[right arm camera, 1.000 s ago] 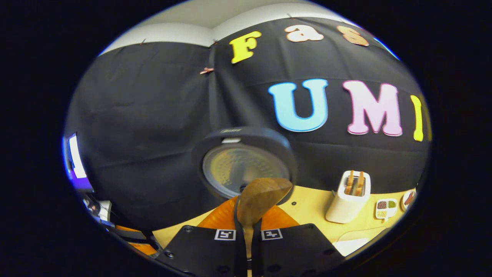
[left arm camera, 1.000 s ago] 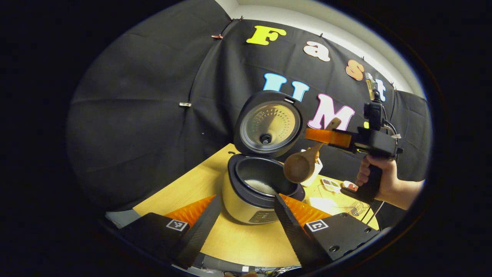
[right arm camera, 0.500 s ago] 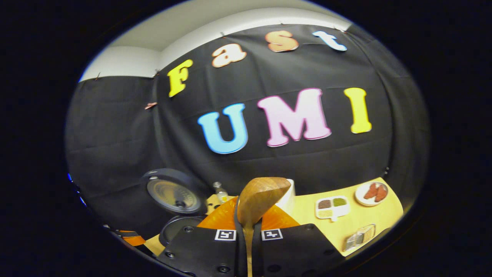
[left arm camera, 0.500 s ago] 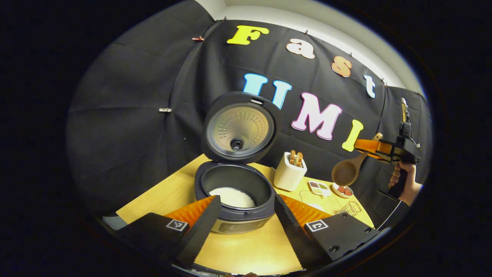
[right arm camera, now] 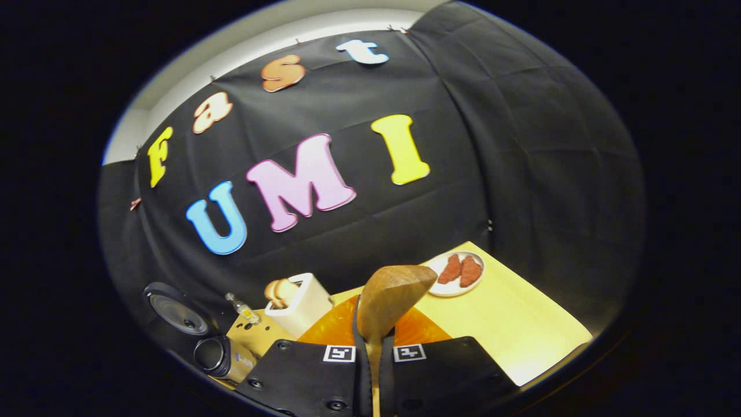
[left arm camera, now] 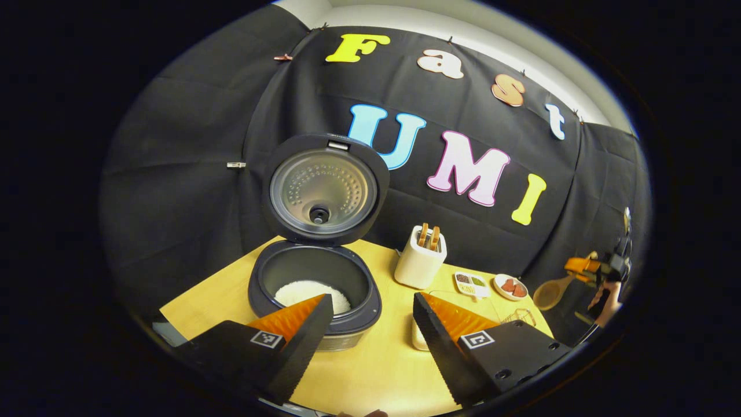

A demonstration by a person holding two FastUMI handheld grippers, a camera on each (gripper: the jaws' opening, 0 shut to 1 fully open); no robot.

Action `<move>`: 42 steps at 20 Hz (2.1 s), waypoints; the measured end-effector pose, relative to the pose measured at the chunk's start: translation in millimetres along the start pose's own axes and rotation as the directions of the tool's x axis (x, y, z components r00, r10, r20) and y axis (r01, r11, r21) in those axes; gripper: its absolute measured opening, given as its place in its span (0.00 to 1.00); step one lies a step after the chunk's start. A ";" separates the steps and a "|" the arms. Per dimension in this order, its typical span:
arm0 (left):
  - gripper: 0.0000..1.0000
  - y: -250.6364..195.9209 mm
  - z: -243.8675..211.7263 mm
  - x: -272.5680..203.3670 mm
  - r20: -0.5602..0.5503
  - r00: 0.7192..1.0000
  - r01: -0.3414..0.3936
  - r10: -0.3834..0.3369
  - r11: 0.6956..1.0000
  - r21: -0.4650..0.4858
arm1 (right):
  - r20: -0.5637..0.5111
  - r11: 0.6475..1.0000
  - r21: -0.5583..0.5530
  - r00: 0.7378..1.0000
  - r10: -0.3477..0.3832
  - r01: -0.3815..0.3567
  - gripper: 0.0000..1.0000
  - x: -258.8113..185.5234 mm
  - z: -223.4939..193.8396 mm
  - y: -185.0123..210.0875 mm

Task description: Close the left gripper, press the button to open the rice cooker; take a wooden spoon from the chopstick holder with the right hand, scoop a spoonful of rice and pour it into the rice cooker, then put the wooden spoon back into the chopstick holder.

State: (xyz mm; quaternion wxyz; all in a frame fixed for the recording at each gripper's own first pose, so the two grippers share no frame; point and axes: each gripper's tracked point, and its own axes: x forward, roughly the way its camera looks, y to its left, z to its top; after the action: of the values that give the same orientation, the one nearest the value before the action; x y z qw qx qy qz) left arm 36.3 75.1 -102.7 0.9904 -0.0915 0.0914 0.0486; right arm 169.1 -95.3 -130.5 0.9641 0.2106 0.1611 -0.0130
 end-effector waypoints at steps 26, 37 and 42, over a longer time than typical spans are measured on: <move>0.96 24.3 124.9 7.8 0.179 0.965 -0.213 0.193 0.972 0.103 | -0.125 0.994 -0.070 0.987 -0.098 0.089 0.99 29.3 -69.2 -74.3; 0.94 50.0 263.8 99.8 0.214 0.961 -0.184 0.174 0.983 0.028 | 0.104 0.927 -0.375 0.995 0.006 0.033 0.98 -72.3 4.8 -0.7; 0.93 70.8 270.1 154.8 0.096 0.977 -0.196 0.190 0.979 0.061 | 0.141 0.922 -0.386 0.990 0.028 0.029 0.98 -96.5 14.2 23.0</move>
State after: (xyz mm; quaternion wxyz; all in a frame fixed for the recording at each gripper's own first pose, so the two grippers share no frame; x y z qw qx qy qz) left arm 226.3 208.0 116.7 0.9867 -0.0449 0.0569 0.1454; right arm 84.1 -84.4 -78.5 0.9958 0.0146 0.0905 0.0035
